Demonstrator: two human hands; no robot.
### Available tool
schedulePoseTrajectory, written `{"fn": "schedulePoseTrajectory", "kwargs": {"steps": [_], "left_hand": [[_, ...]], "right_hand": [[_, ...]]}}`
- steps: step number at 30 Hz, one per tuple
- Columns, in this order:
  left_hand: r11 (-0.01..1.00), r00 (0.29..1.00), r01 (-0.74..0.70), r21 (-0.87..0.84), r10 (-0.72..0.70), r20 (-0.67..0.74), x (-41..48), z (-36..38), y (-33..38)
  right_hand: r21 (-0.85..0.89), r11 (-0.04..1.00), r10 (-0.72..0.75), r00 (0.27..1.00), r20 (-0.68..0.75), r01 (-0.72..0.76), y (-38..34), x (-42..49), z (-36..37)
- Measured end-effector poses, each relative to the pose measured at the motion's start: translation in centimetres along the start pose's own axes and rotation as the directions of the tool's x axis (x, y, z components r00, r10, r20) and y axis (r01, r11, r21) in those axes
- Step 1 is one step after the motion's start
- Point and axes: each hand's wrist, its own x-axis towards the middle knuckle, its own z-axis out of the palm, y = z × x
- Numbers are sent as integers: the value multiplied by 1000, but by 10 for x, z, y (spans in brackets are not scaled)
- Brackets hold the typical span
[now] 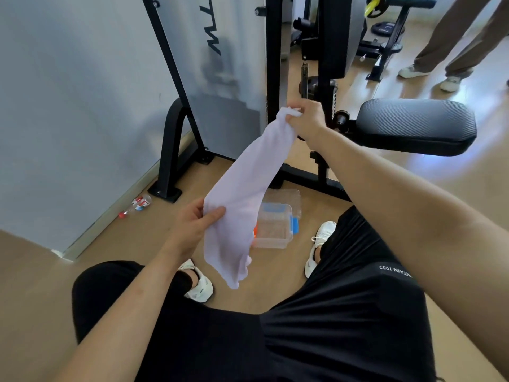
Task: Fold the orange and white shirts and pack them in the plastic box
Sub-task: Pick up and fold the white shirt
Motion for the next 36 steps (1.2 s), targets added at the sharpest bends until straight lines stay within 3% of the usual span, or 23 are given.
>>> {"fn": "schedulePoseTrajectory", "kwargs": {"steps": [4, 10, 13, 18, 21, 26, 30, 32, 36], "left_hand": [[999, 999, -39, 14, 39, -26, 7, -5, 12], [997, 986, -32, 77, 44, -159, 23, -7, 16], [999, 979, 8, 45, 2, -206, 27, -4, 16], [992, 967, 55, -116, -82, -242, 31, 5, 16], [976, 970, 52, -209, -99, -222, 30, 14, 14], [961, 973, 113, -251, -158, -166, 26, 19, 7], [979, 977, 204, -22, -205, -57, 24, 15, 1], [961, 965, 261, 92, -259, -39, 24, 12, -4], [947, 953, 285, 151, -263, -148, 24, 11, -13]], "right_hand": [[7, 994, 103, 980, 171, -106, 39, -25, 23], [173, 969, 107, 929, 354, -178, 73, -132, 52], [215, 945, 111, 863, 494, -245, 80, -171, 61], [306, 915, 35, 809, 587, -262, 83, -181, 66], [378, 898, -31, 823, 568, -227, 83, -180, 67], [462, 880, -105, 904, 413, -109, 83, -179, 68], [332, 943, -122, 934, 336, 3, 86, -174, 66], [314, 948, -69, 935, 347, -47, 87, -172, 63], [294, 944, 17, 914, 405, -148, 92, -164, 59]]}}
